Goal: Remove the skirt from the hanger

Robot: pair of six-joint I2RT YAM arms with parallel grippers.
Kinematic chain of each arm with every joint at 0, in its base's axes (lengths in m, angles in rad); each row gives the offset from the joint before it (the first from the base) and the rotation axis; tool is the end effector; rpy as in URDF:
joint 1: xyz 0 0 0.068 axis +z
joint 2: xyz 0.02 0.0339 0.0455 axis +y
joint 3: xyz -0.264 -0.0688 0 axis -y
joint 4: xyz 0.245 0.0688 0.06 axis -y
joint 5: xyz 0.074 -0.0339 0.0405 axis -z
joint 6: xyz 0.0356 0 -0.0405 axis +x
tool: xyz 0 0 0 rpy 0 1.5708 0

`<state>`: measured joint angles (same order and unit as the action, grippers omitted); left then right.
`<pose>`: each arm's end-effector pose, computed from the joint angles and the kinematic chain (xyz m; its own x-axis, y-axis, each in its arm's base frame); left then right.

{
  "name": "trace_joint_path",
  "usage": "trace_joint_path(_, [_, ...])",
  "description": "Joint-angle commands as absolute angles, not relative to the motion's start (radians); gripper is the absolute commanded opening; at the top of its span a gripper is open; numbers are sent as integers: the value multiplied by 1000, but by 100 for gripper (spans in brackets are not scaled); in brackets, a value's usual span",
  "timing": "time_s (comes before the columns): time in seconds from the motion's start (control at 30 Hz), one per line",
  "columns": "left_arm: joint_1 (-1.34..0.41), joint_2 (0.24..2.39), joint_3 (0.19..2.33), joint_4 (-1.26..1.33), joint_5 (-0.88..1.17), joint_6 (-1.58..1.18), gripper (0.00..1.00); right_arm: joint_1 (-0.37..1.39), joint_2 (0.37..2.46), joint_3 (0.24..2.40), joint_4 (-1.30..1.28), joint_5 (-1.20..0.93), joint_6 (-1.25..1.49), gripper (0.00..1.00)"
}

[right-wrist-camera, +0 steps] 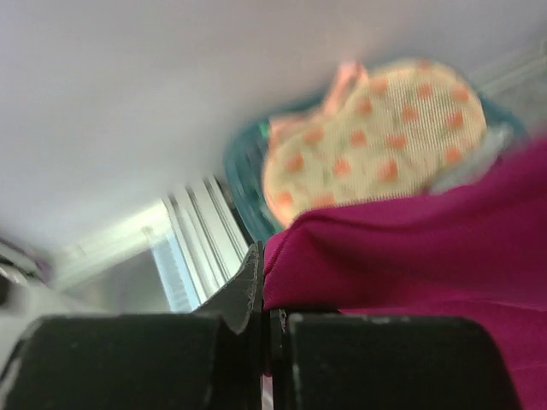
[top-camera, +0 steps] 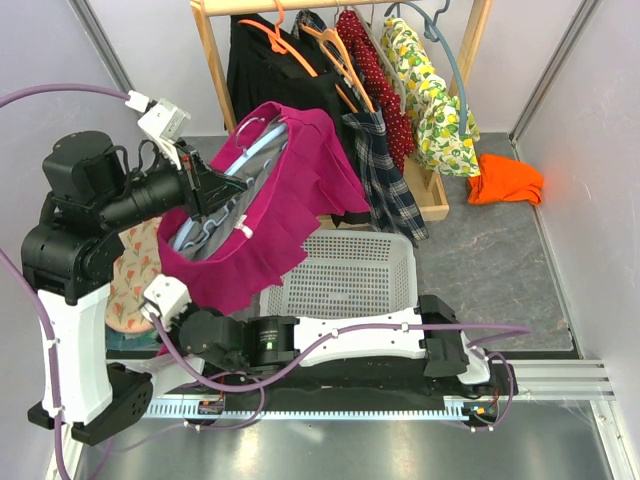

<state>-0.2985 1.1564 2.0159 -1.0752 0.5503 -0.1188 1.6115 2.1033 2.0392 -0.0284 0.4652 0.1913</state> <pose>0.1189 -0.0561 0.5576 -0.2907 -0.0162 -0.9567 0.7095 0.6672 -0.2269 -0.0047 0.5080 0.3754 -0.1696 -0.0127 -0.9854 -0.8953 0.4200 0.1486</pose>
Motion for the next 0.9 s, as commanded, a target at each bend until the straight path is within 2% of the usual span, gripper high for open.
trace_joint_path(0.0, [-304,1196,2092,-746,572,-113,2,1623,2063,1817,-233,307,284,0])
trace_joint_path(0.17, [-305,1235,2193,-750,586,-124,2,1519,1988,1571,-331,325,452,0])
trace_joint_path(0.3, [-305,1241,2252,-759,600,-133,2,1468,1896,1450,-357,498,479,0])
trace_joint_path(0.5, [-305,1206,2261,-765,580,-104,2,1424,1737,1437,-431,666,522,0])
trace_joint_path(0.63, [-305,1184,2275,-778,568,-80,2,1472,1521,1446,-306,701,409,0])
trace_joint_path(0.73, [-305,1166,2273,-785,561,-71,2,1548,1454,1528,-215,721,275,0])
trace_joint_path(0.87, [-305,1146,2278,-793,549,-52,2,1620,1424,1641,-189,863,157,0])
